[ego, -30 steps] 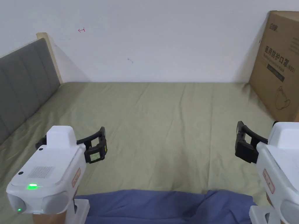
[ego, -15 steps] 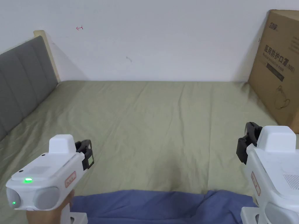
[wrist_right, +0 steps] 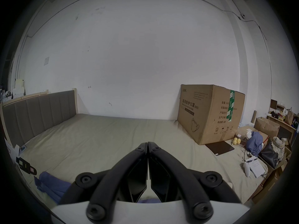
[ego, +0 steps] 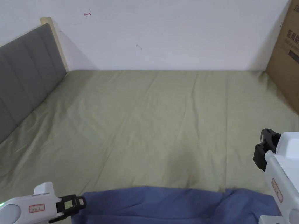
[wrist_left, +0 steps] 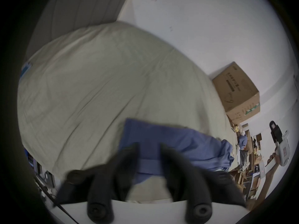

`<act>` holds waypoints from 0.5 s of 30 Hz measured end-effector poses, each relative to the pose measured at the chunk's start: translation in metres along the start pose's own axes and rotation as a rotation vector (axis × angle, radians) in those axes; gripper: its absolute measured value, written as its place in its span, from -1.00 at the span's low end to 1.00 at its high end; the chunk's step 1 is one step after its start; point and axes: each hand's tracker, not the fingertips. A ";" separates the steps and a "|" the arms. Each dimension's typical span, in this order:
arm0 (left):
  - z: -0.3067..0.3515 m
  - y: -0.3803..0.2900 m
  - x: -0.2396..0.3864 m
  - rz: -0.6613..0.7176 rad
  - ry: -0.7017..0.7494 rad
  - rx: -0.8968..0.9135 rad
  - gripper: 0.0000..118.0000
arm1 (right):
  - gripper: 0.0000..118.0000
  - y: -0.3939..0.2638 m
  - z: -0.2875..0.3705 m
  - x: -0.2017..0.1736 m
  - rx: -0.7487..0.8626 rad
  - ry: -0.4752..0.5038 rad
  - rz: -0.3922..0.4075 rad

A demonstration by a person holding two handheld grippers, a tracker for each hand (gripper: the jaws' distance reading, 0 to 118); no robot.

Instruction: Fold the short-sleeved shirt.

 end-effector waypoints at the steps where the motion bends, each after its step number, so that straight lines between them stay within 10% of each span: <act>1: -0.006 -0.001 -0.007 0.015 0.018 -0.019 0.49 | -1.00 -0.002 -0.002 -0.001 -0.009 0.002 0.002; 5: -0.024 -0.003 -0.025 0.018 0.035 -0.037 0.76 | -1.00 -0.009 -0.009 -0.008 -0.038 0.003 0.016; 15: -0.045 -0.013 -0.012 -0.137 0.051 -0.065 0.23 | -1.00 -0.023 -0.020 -0.006 -0.099 -0.009 0.018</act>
